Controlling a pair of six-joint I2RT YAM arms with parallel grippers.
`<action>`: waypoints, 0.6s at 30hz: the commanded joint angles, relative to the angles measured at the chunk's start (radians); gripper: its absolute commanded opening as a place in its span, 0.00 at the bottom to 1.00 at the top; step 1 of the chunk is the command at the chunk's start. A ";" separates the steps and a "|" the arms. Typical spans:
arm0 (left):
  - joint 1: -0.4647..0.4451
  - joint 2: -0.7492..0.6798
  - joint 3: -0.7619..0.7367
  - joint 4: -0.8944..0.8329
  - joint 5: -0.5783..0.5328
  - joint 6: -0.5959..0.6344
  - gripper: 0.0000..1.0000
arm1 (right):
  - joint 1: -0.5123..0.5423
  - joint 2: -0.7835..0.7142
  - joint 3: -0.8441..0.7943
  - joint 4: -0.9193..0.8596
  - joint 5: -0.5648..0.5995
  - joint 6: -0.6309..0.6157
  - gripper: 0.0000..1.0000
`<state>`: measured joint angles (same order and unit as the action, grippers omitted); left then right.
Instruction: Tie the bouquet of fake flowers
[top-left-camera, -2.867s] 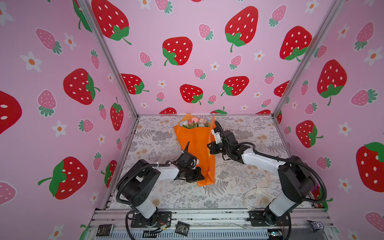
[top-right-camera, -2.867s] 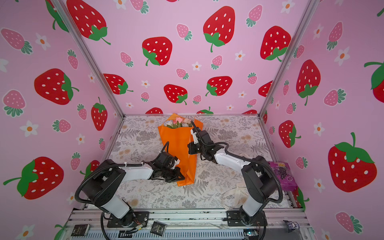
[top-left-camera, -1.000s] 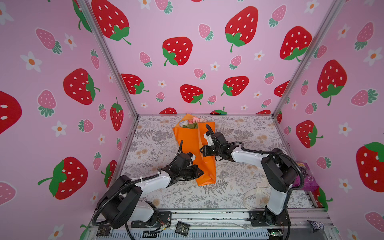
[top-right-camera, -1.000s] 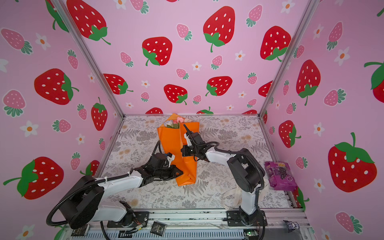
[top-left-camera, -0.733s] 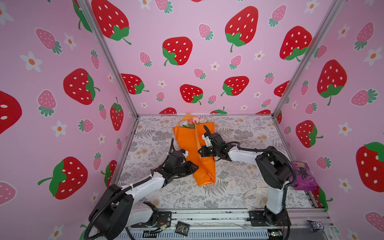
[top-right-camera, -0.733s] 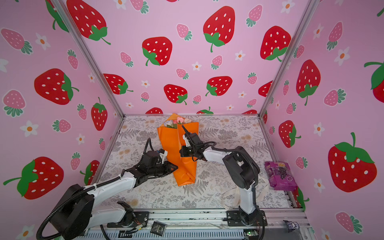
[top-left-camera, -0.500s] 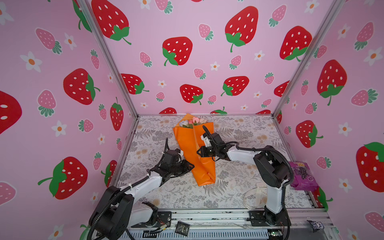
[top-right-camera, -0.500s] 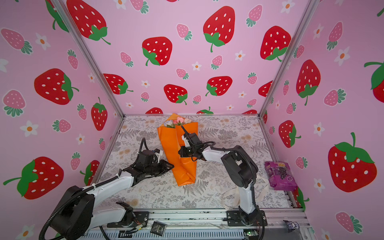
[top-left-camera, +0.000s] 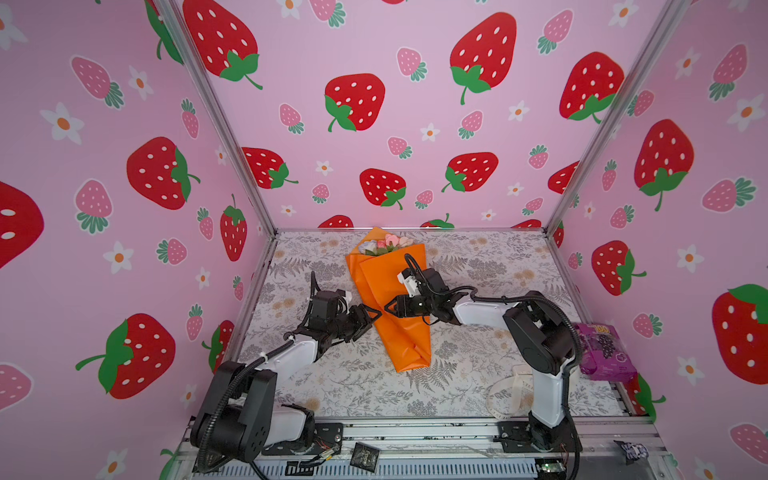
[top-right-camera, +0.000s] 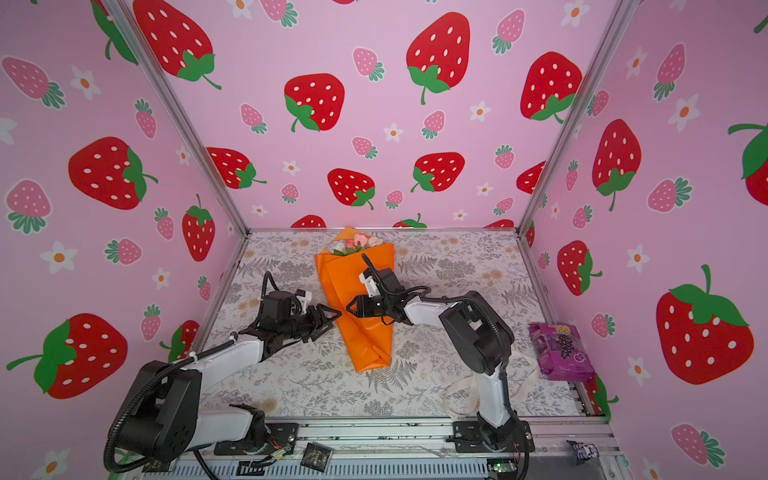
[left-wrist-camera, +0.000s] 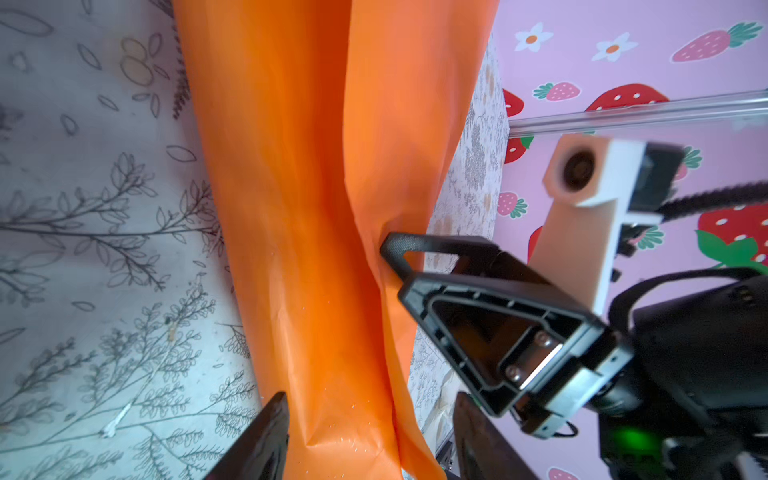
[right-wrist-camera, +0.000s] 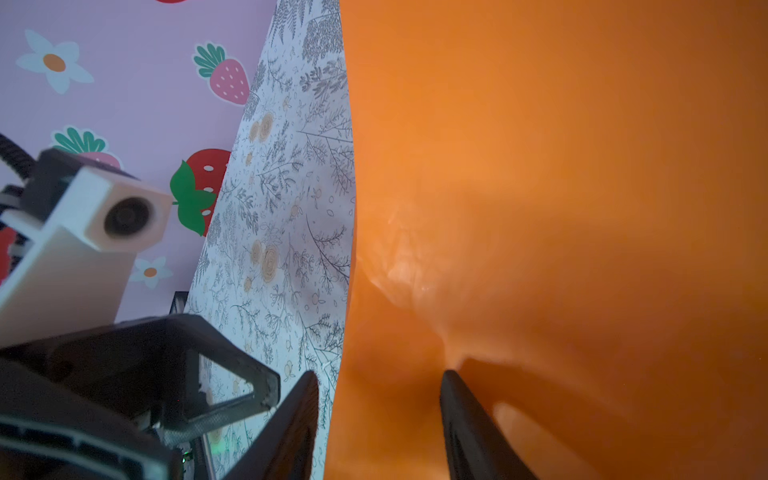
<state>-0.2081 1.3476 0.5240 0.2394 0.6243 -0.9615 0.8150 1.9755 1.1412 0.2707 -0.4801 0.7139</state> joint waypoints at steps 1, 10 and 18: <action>0.036 0.052 0.084 0.082 0.061 -0.042 0.67 | 0.006 -0.023 -0.030 0.076 -0.029 0.013 0.55; 0.047 0.206 0.209 0.009 0.033 -0.050 0.62 | 0.007 -0.044 -0.055 0.108 -0.012 0.025 0.52; 0.026 0.280 0.253 -0.026 0.049 -0.061 0.57 | 0.004 -0.046 -0.068 0.130 -0.006 0.039 0.52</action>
<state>-0.1722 1.6131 0.7284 0.2420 0.6567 -1.0046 0.8154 1.9640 1.0851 0.3740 -0.4911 0.7399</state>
